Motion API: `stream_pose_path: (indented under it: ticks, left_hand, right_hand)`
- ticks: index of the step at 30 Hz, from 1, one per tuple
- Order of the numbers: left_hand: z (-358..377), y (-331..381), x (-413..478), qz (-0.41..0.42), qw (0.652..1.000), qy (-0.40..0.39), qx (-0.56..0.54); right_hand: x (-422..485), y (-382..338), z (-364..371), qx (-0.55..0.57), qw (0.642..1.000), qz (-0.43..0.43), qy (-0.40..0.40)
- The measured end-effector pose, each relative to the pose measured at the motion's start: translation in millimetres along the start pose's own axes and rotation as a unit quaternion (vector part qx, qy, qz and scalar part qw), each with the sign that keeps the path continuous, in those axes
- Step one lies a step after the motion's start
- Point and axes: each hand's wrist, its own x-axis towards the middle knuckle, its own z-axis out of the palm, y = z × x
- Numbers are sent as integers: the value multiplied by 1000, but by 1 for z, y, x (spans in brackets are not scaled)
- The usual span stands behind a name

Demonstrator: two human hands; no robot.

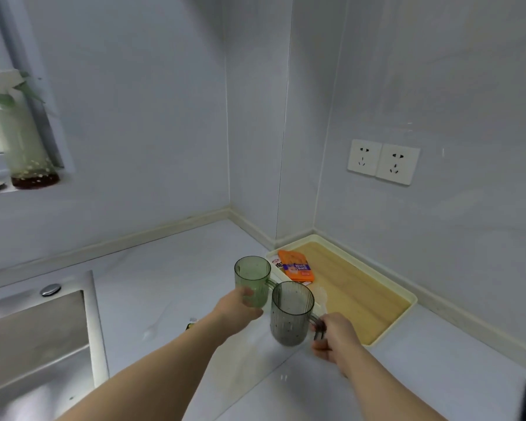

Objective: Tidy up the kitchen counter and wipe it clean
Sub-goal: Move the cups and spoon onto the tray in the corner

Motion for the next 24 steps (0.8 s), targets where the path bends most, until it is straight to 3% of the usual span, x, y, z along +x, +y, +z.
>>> stream_pose_path:
  ticks: [5,7,10,12,18,22,24]
  left_hand:
    - [4,2,17,6,999,5,51]
    - [4,1,20,14,997,20,68]
    - [0,0,23,13,999,42,33]
    - [-4,1,25,5,998,64,-15]
    - [-31,-4,22,4,991,135,-4]
    - [-50,-27,12,-14,988,153,26]
    - [-59,-42,5,-25,986,160,28]
  right_hand:
    - [17,4,-1,-53,996,-59,33]
    - [18,2,-4,-83,987,-116,81]
    - [9,-10,-4,-97,952,-221,188]
    - [-1,-25,4,-59,939,-269,205]
    - [-32,-50,50,-95,936,-334,54]
    - [-38,-26,86,-183,957,-207,-91]
    - [-34,-8,101,-209,961,-134,-119]
